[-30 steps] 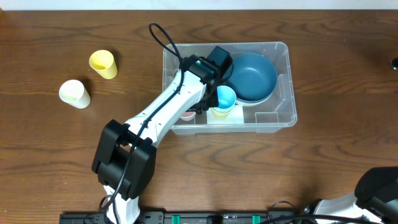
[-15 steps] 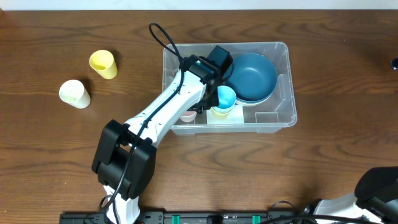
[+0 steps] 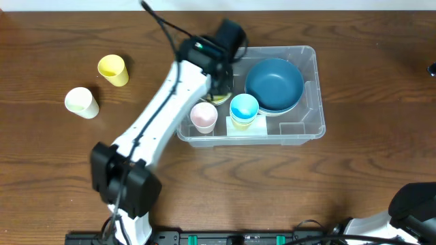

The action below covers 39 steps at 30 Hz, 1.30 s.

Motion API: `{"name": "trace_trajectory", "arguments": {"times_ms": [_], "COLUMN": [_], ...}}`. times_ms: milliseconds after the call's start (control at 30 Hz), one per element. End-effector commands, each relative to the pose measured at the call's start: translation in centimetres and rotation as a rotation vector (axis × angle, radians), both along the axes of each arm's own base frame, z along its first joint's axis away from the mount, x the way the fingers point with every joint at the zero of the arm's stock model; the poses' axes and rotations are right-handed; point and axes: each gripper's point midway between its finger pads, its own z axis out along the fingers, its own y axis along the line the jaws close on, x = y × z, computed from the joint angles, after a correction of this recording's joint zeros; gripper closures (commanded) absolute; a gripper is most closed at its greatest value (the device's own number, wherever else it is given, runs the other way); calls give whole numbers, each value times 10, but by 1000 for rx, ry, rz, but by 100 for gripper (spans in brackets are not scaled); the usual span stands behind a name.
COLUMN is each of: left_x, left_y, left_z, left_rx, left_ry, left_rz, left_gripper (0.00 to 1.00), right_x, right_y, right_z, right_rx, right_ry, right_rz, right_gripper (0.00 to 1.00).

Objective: Pack container
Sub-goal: 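Move the left gripper left to the second yellow cup and grasp it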

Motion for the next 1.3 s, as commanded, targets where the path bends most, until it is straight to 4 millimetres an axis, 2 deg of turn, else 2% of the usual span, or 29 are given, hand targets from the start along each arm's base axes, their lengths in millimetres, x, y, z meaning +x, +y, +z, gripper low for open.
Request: {"name": "trace_trajectory", "arguments": {"times_ms": [0, 67, 100, 133, 233, 333, 467, 633, 767, 900, 1067, 1267], "left_x": [18, 28, 33, 40, 58, 77, 98, 116, 125, 127, 126, 119], "left_y": [47, 80, 92, 114, 158, 193, 202, 214, 226, 239, 257, 250], "left_z": [66, 78, 79, 79, 72, 62, 38, -4, -40, -69, -87, -119], "left_rx": [25, 26, 29, 39, 73, 94, 47, 91, 95, 96, 88, 28], "left_ry": [-179, -216, -221, -227, -233, -239, -216, -149, -94, -39, -4, 62], "left_rz": [54, 113, 136, 175, 230, 238, 117, 32, 43, 63, 97, 86], "left_gripper": [65, 64, 64, 61, 56, 50, 41, 37, 36, 36, 37, 43], "right_x": [1, 1, 1, 1, 1, 1, 1, 1, 1, 1, 1, 1], "right_y": [-2, -2, -2, -2, -2, -2, -2, -2, -2, -2, -2, -2], "right_z": [2, 2, 2, 2, 2, 2, 1, 2, 2, 2, 2, 1], "right_rx": [-9, -9, -9, -9, -9, -9, -9, -9, -9, -9, -9, -9], "right_ry": [-2, -2, -2, -2, -2, -2, -2, -2, -2, -2, -2, -2], "right_rz": [10, 10, 10, 10, 10, 10, 10, 10, 10, 10, 10, 10], "right_gripper": [1, 1, 1, 1, 1, 1, 1, 1, 1, 1, 1, 1]}}
